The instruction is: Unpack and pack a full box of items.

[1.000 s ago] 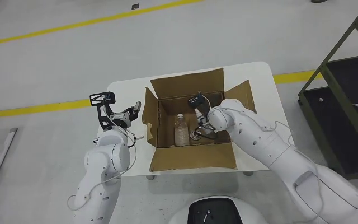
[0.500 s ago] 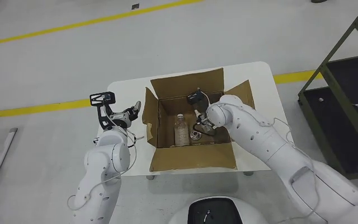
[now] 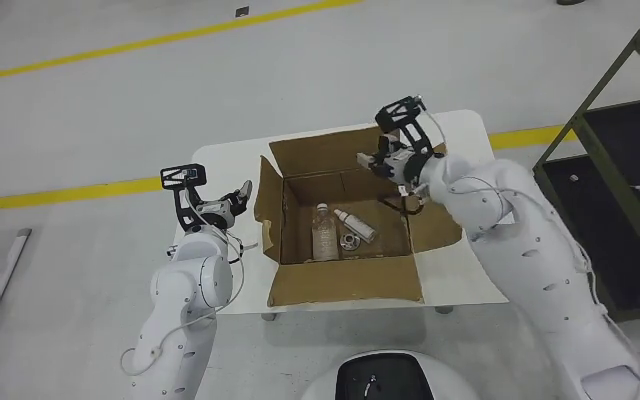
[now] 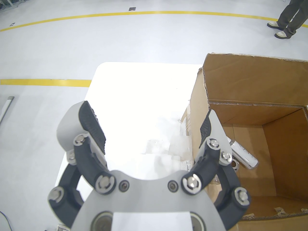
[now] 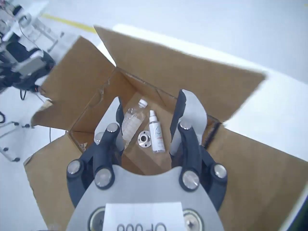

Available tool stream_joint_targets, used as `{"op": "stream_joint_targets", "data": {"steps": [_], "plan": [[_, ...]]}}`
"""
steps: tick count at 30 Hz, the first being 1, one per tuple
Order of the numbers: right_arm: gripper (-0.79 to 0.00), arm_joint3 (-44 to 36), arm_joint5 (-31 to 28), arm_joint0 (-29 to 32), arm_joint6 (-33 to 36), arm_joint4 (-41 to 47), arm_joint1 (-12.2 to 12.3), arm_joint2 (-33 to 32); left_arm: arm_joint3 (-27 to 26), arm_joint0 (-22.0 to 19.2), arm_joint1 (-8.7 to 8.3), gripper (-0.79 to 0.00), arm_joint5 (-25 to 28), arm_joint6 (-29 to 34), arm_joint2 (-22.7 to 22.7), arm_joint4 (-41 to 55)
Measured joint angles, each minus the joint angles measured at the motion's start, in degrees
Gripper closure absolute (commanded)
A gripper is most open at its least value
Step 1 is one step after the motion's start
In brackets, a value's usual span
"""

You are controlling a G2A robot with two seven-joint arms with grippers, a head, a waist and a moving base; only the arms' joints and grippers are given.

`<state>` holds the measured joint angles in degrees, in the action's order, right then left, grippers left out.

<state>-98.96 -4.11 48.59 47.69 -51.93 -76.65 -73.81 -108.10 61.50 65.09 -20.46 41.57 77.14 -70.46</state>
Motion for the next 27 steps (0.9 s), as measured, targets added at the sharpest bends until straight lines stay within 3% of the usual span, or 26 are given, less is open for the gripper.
{"op": "stream_joint_targets", "data": {"steps": [7, 12, 15, 20, 27], "plan": [[0.000, -15.6, 0.0, 16.9, -6.7, -1.7, 2.1, -17.6, 0.0, 0.0, 0.00, -0.785, 0.0, 0.0, 0.0, 0.0], [0.000, -17.6, 1.9, 28.3, -9.6, 1.5, 2.6, -28.8, 0.0, 0.0, 0.00, -0.785, 0.0, 0.0, 0.0, 0.0], [0.000, -15.1, 2.4, 33.9, -11.8, 4.8, 2.5, -32.0, 0.0, 0.0, 0.00, -0.785, 0.0, 0.0, 0.0, 0.0], [0.000, -6.8, 0.5, 35.7, -14.8, 10.3, 2.1, -28.5, 0.0, 0.0, 0.00, -0.785, 0.0, 0.0, 0.0, 0.0], [0.000, 5.5, -6.5, 26.1, -17.9, 19.0, 1.5, -19.5, 0.0, 0.0, 0.00, -0.785, 0.0, 0.0, 0.0, 0.0]]}}
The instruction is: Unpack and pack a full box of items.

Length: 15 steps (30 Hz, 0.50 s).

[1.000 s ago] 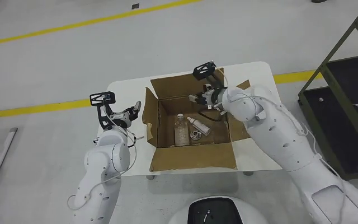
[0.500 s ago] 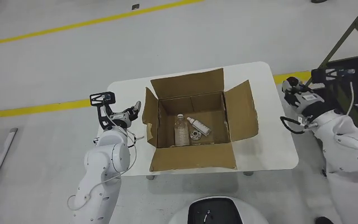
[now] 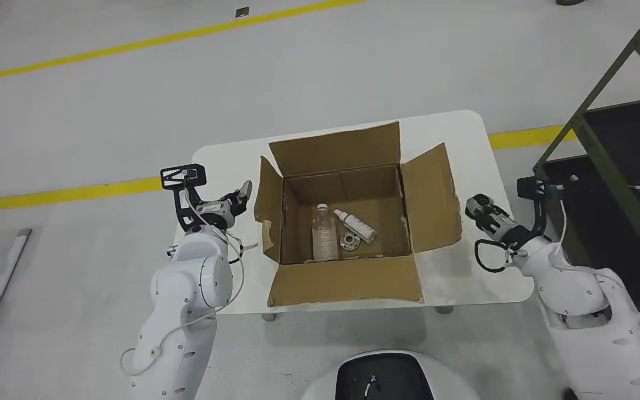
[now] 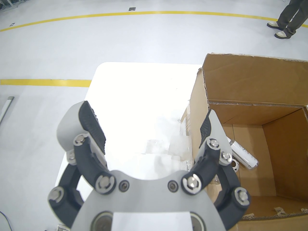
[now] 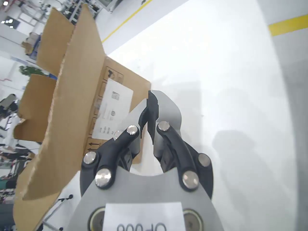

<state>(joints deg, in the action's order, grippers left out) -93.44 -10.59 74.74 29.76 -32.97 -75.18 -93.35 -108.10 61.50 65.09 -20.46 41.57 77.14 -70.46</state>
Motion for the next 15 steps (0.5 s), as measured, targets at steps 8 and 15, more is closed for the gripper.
{"op": "stream_joint_targets", "data": {"steps": [8, 15], "plan": [[0.000, 4.9, -7.9, -8.9, 2.3, 4.7, -0.1, 6.1, 0.0, 0.0, 0.00, -0.785, 0.0, 0.0, 0.0, 0.0], [0.000, 7.0, -10.4, -14.9, 10.0, 2.5, 0.0, 12.7, 0.0, 0.0, 0.00, -0.785, 0.0, 0.0, 0.0, 0.0]]}}
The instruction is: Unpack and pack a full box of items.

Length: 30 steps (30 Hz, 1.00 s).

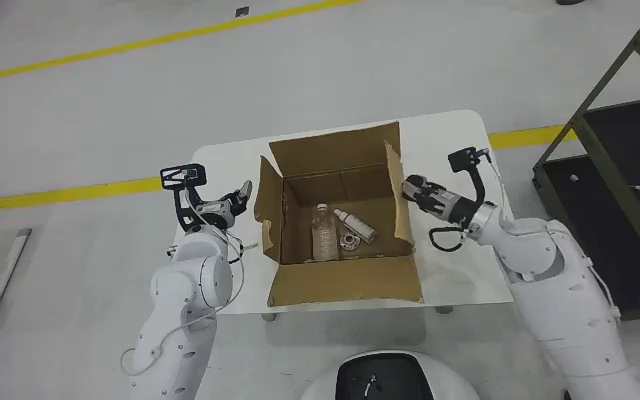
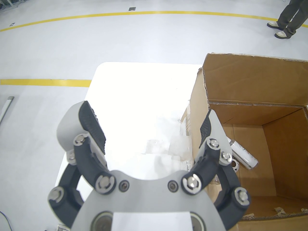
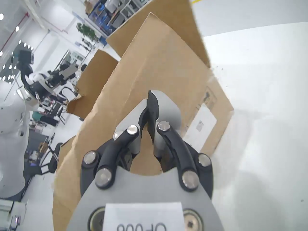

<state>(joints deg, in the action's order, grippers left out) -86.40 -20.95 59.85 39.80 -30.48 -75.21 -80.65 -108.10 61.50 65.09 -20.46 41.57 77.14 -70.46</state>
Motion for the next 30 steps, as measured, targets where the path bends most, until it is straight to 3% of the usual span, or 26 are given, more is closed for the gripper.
{"op": "stream_joint_targets", "data": {"steps": [4, 9, 27, 28, 29, 30], "plan": [[0.000, 0.0, 1.3, -2.9, 4.1, -5.6, 0.0, 4.5, 0.0, 0.0, 0.00, -0.785, 0.0, 0.0, 0.0, 0.0], [0.000, -0.2, 3.0, -4.1, 4.5, -9.2, -0.1, 7.8, 0.0, 0.0, 0.00, -0.785, 0.0, 0.0, 0.0, 0.0], [0.000, 0.5, 3.0, -4.3, 4.0, -7.2, 0.7, 7.9, 0.0, 0.0, 0.00, -0.785, 0.0, 0.0, 0.0, 0.0], [0.000, 0.4, 3.0, -4.2, 3.9, -7.2, 0.8, 7.7, 0.0, 0.0, 0.00, -0.671, 0.0, 0.0, 0.0, 0.0], [0.000, 0.3, 3.0, -4.0, 3.8, -7.1, 0.8, 7.6, 0.0, 0.0, 0.00, -0.342, 0.0, 0.0, 0.0, 0.0], [0.000, 0.2, 3.0, -3.8, 3.8, -7.1, 0.9, 7.5, 0.1, 0.3, 0.03, -0.163, 0.1, -0.5, 0.1, 0.2]]}}
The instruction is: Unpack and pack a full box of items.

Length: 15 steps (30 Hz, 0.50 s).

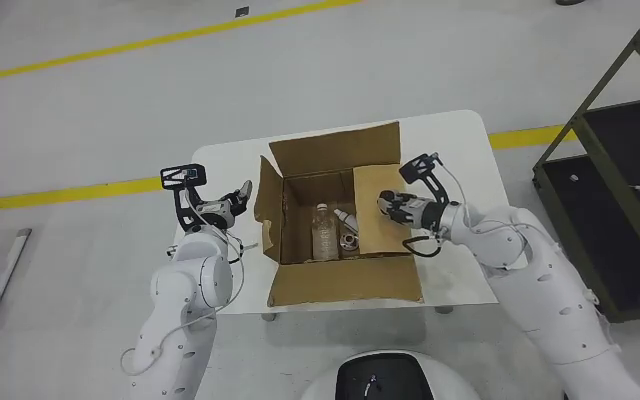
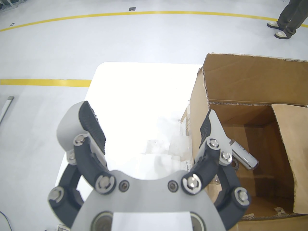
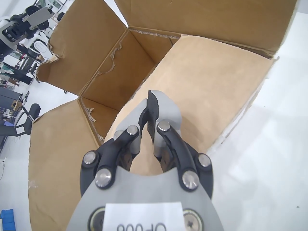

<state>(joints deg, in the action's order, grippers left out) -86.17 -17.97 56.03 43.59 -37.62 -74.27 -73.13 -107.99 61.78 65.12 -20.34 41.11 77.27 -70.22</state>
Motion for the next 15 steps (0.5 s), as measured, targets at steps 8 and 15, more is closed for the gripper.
{"op": "stream_joint_targets", "data": {"steps": [8, 15], "plan": [[0.000, -1.5, 0.9, 1.2, 0.1, -0.5, 0.6, -0.5, 1.3, 1.5, 0.14, 0.000, 2.3, -2.6, 0.0, -3.0], [0.000, -2.9, 1.6, 2.1, 0.3, -0.5, 1.0, -1.0, 1.5, 2.3, 0.07, 0.000, 9.4, -1.2, -1.1, -6.0]]}}
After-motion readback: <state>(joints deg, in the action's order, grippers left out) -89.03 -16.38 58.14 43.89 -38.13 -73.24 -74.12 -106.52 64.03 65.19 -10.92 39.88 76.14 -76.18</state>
